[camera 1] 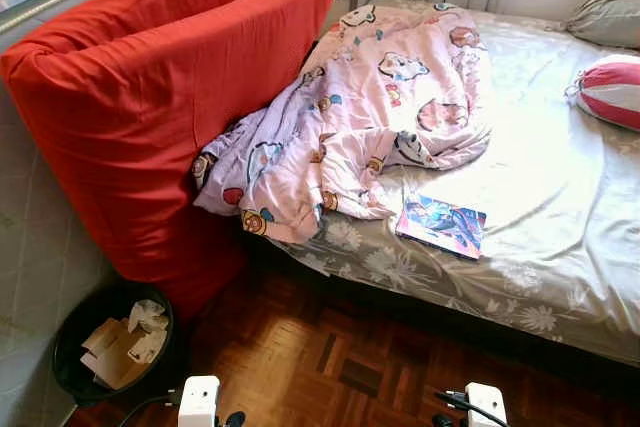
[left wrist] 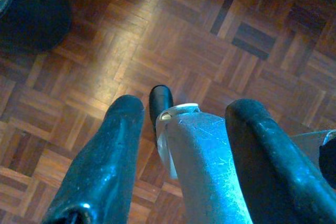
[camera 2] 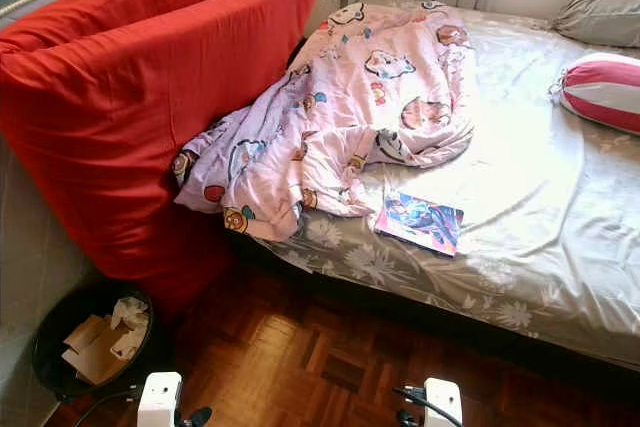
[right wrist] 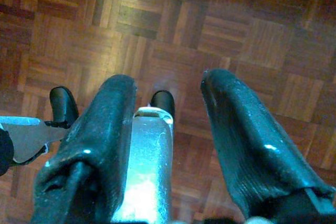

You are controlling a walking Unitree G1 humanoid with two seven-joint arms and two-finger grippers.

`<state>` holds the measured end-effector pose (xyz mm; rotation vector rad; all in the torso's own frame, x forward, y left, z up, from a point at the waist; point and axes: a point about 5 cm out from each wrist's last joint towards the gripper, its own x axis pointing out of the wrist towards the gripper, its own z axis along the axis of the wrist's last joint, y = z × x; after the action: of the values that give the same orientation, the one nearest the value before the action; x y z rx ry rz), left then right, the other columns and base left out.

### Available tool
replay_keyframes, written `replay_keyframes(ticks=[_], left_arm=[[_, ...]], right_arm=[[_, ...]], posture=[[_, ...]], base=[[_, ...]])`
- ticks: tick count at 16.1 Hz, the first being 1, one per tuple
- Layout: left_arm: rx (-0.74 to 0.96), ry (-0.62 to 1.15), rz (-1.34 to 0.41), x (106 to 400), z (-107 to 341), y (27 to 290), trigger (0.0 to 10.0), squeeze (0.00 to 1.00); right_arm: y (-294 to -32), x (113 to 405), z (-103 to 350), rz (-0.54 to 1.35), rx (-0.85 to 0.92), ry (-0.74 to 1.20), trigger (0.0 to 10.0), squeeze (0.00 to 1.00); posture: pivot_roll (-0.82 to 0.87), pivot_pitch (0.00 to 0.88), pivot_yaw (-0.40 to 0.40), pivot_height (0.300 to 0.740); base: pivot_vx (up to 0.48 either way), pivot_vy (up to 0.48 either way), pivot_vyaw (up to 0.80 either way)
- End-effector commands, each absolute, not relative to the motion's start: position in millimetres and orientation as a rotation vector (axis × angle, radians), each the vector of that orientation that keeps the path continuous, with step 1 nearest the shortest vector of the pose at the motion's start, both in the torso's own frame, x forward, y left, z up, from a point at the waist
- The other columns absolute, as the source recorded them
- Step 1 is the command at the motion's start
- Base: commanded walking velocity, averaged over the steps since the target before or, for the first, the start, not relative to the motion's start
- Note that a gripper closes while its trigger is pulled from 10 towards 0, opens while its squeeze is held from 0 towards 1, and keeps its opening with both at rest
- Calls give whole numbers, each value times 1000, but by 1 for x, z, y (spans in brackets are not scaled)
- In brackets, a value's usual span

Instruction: Clean up the room

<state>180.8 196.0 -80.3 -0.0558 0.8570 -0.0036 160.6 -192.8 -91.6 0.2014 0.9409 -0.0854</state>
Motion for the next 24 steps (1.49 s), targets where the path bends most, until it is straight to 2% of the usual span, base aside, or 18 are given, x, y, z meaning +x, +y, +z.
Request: replay_keyframes(ticks=[1,24], left_arm=[[-56,1002,174,131,-91,250,10000,0],[-51,996,171,130,-90,252,10000,0]], right_arm=[[-270,152,-77,-277,248,932,10000,0],[-269,150,-78,-300,258,928,10000,0]], posture=[[14,0,3,740],[-8,0,13,740]], base=[[0,0,0],[0,0,0]])
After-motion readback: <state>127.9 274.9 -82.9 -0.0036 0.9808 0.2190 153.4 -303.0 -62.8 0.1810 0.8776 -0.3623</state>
